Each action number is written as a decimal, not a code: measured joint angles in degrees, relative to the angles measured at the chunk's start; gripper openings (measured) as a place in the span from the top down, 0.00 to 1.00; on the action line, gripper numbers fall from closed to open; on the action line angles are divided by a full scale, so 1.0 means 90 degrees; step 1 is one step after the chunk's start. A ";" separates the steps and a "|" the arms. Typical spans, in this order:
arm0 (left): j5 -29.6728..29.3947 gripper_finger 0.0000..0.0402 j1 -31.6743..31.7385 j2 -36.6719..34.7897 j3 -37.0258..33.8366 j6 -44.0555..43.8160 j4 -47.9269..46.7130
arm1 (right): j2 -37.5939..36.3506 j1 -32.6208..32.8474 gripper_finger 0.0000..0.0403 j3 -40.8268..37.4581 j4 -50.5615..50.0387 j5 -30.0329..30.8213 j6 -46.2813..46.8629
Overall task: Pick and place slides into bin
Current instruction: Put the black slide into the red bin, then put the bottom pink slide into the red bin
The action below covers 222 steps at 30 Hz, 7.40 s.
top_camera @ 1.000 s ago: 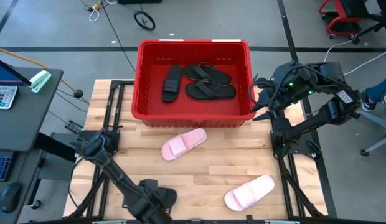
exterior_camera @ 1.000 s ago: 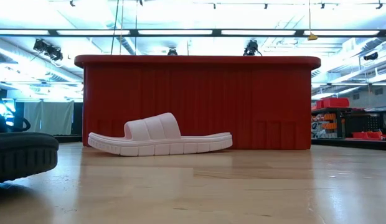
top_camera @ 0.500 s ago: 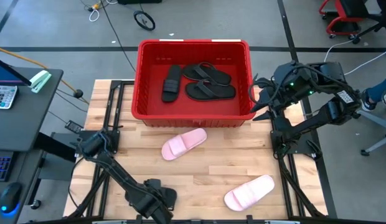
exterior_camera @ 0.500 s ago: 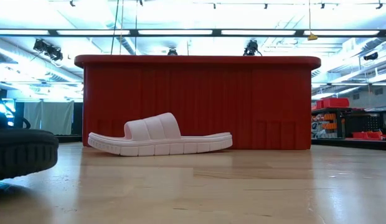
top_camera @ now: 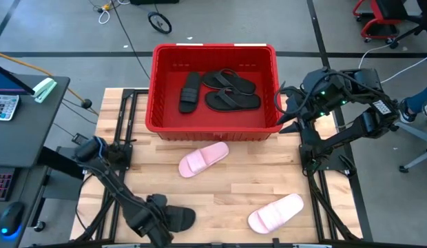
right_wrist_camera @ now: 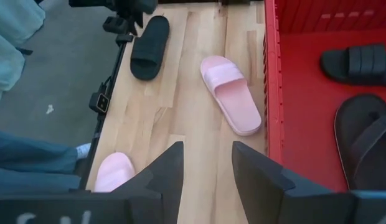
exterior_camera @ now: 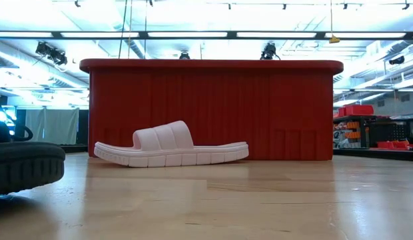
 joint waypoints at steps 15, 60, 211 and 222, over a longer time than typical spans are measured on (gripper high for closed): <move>-0.0404 0.65 0.0239 -0.0132 -0.1416 0.1027 0.2595 | 0.0000 -0.0002 0.65 0.0000 0.0291 0.0002 0.0714; 0.0516 0.97 0.8585 -0.1265 0.5133 1.7055 -0.3197 | 0.1260 0.0471 0.65 0.0000 0.0805 0.2084 0.1239; 0.0301 0.53 0.3667 -0.0606 0.4012 1.1547 0.0921 | 0.0566 0.4991 0.98 -0.8531 0.8613 0.0693 1.0842; 0.0303 0.59 0.3667 -0.0652 0.4012 1.0922 0.0883 | -0.0268 0.4852 0.99 -0.7932 0.9279 0.2826 0.9883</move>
